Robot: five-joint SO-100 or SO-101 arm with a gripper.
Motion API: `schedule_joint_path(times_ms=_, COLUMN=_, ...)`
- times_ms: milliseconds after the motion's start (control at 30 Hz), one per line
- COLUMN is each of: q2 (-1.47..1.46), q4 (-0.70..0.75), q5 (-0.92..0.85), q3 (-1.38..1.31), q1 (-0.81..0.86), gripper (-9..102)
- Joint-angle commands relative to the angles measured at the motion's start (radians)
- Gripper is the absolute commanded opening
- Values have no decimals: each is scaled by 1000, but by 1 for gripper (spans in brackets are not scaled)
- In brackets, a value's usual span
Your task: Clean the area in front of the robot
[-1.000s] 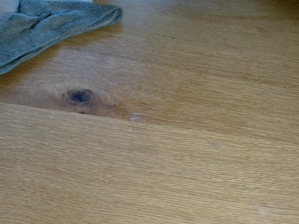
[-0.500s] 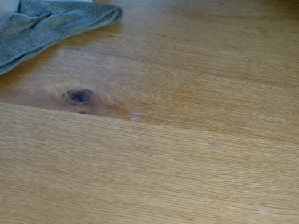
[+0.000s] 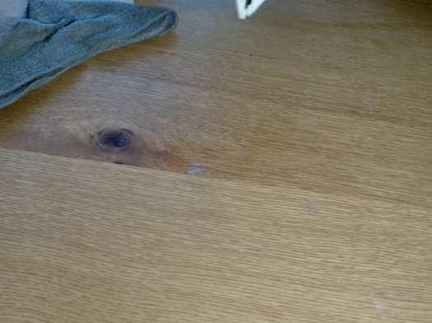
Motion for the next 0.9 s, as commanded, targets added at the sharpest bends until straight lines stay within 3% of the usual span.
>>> schedule_joint_path(times_ms=0, q2=-118, q4=-12, q5=67, q3=-291, q1=199, gripper=29)
schedule_joint_path(times_ms=200, q2=-244, q4=-120, q5=112, q3=-316, q1=499, gripper=41)
schedule_joint_path(times_ms=433, q2=-483, q4=-298, q5=78, q3=-316, q1=804, gripper=42)
schedule_joint_path(times_ms=667, q2=-796, q4=-615, q5=-48, q3=-331, q1=991, gripper=43)
schedule_joint_path(times_ms=867, q2=-1014, q4=-857, q5=-202, q3=-333, q1=1055, gripper=45)
